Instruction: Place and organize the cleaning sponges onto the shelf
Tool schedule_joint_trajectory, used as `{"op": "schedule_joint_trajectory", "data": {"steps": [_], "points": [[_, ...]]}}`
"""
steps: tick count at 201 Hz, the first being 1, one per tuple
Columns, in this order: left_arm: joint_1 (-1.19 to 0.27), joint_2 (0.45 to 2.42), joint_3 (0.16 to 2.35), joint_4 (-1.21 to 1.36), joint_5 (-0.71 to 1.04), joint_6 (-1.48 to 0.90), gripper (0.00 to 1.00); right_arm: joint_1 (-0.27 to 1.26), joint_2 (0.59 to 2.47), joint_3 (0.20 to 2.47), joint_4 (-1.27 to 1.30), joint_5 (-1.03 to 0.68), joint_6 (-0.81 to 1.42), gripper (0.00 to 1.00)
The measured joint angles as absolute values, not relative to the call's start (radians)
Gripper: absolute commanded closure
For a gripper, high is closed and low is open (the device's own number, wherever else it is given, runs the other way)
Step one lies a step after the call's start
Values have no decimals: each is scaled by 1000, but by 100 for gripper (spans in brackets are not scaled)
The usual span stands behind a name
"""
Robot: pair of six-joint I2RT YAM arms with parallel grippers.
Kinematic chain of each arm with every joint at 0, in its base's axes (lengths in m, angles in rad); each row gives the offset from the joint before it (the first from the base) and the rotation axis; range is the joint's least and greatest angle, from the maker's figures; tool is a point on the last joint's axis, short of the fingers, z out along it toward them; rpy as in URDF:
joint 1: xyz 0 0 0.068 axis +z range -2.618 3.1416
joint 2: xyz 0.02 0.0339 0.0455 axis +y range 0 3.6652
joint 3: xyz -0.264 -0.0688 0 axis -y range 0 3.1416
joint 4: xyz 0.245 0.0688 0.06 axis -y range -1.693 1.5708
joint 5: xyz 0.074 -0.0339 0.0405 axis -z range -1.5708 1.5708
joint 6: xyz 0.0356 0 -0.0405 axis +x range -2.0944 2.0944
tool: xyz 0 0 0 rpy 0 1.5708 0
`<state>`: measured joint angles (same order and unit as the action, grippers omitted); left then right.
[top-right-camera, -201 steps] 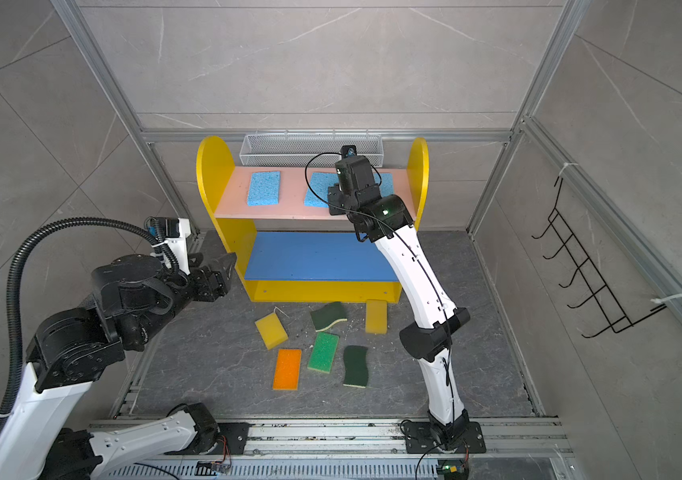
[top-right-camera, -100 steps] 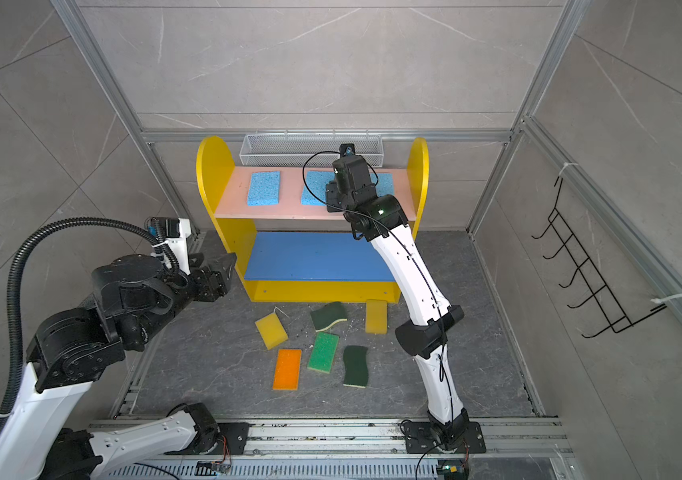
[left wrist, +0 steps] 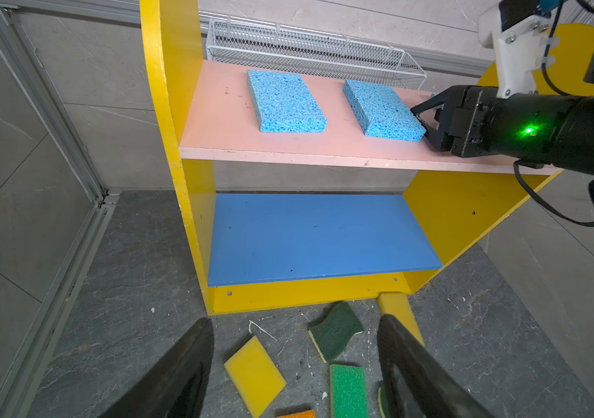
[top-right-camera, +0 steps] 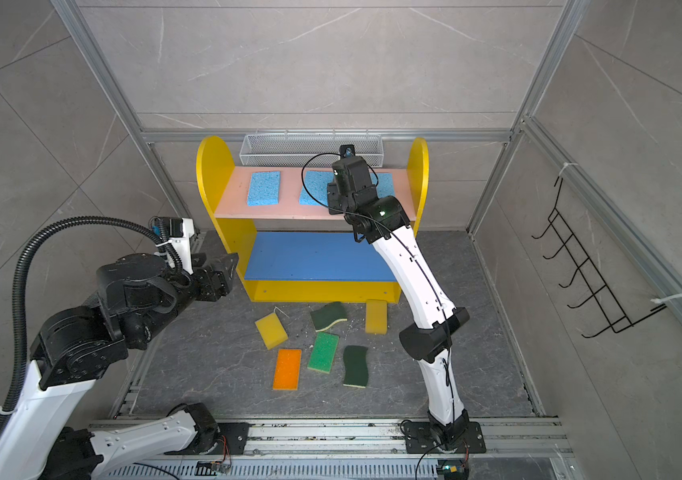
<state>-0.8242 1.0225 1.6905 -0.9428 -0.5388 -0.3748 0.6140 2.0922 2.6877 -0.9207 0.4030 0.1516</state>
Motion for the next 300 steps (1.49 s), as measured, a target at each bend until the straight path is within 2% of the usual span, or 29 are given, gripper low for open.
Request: {"op": "schedule_joint_trajectory", "data": {"steps": [20,37,87,124,179,300], "points": [[-824,1027,1691,-942,-536,-377,27,639,2046,2671,-913,413,132,48],[-824,1027,1691,-942,-524,-381,27,660,2000,2660,-900,421,117,56],[-824,1027,1691,-942,-516,-386,28,665,1899,2623,-871,370,115,58],[-824,1026,1690,-942,-516,-386,28,665,1919,2625,-876,270,123,62],[-824,1017,1685,-942,-517,-386,28,668,2020,2682,-939,166,162,62],[-824,1015,1673,-942,-517,-386,28,680,2039,2682,-985,194,165,62]]}}
